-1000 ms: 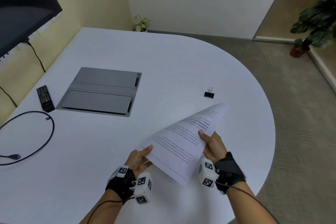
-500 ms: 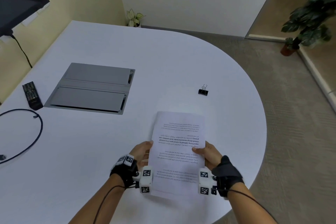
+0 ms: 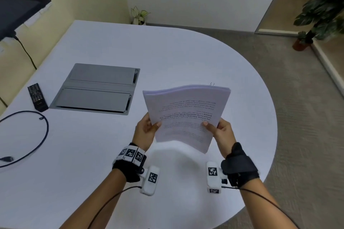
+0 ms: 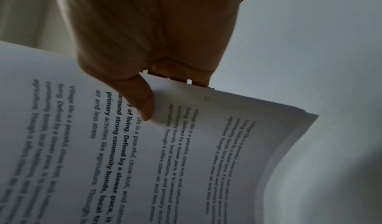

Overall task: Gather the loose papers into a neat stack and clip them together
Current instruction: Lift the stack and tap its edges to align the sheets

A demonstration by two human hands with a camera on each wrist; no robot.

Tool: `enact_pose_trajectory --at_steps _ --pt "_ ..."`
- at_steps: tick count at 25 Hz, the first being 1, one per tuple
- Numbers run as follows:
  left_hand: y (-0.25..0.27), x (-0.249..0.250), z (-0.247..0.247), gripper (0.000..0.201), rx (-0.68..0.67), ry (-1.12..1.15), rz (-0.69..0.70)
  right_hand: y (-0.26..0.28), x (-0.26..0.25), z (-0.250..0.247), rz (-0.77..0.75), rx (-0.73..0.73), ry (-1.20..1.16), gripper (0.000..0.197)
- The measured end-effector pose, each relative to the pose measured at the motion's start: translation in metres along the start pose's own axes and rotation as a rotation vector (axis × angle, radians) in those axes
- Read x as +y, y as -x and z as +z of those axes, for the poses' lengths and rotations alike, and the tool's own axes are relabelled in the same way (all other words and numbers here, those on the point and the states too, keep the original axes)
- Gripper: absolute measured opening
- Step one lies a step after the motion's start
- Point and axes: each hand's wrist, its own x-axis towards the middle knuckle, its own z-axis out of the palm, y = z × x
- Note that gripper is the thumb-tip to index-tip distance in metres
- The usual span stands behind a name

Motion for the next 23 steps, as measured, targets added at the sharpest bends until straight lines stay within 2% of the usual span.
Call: enact_pose_trajectory --at_steps 4,9,15,18,23 --pt "0.007 -0.008 0.001 0.036 -0.014 -0.041 0.015 0.006 0.002 0.0 -0.012 -0.004 0.053 0.023" --pt "0.012 -0.03 0.009 0.031 -0.03 -0.137 -0.042 0.012 0.021 0.003 0.047 -0.017 0.141 0.035" --pt "0.005 -0.027 0.008 0.029 0.011 -0.125 0.003 0.008 0.02 -0.001 0.013 0.004 0.115 0.032" --pt "0.005 -0.034 0.009 0.029 0.001 -0.237 -0.064 0.002 0.035 -0.004 0.058 -0.012 0.199 0.029" --pt "0.002 -0.027 0.004 0.022 0.06 -0.356 -0.068 -0.005 0.038 -0.01 0.048 -0.018 0.201 0.018"
